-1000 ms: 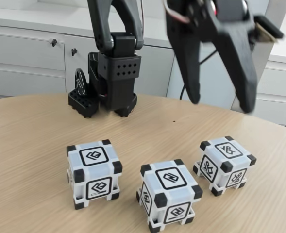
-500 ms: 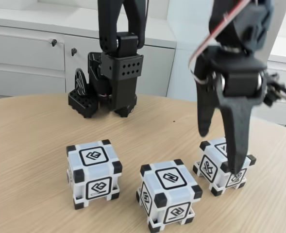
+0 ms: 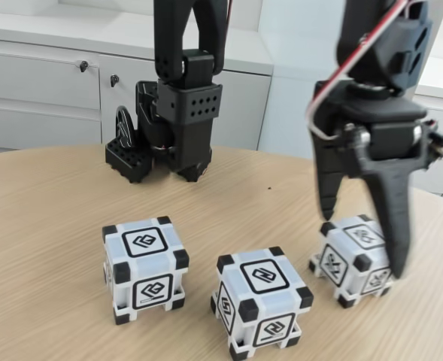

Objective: Stack cubes from left to right.

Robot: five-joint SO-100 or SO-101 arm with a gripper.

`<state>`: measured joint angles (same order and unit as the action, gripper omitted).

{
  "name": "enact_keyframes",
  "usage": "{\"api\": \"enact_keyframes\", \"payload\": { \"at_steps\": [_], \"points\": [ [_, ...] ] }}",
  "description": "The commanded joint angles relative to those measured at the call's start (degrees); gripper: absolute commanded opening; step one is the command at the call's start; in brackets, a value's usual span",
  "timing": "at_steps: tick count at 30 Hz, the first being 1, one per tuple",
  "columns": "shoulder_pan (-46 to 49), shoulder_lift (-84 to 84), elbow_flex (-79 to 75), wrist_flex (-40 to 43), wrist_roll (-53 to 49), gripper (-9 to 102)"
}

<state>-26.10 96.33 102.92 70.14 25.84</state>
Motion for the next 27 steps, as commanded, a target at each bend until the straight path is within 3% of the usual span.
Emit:
{"api": "enact_keyframes", "payload": {
  "at_steps": [1, 27],
  "points": [
    [-4.0, 1.3, -2.0, -0.7, -0.2, 38],
    [-4.5, -6.4, -1.7, -1.5, 2.3, 39]
  ]
}}
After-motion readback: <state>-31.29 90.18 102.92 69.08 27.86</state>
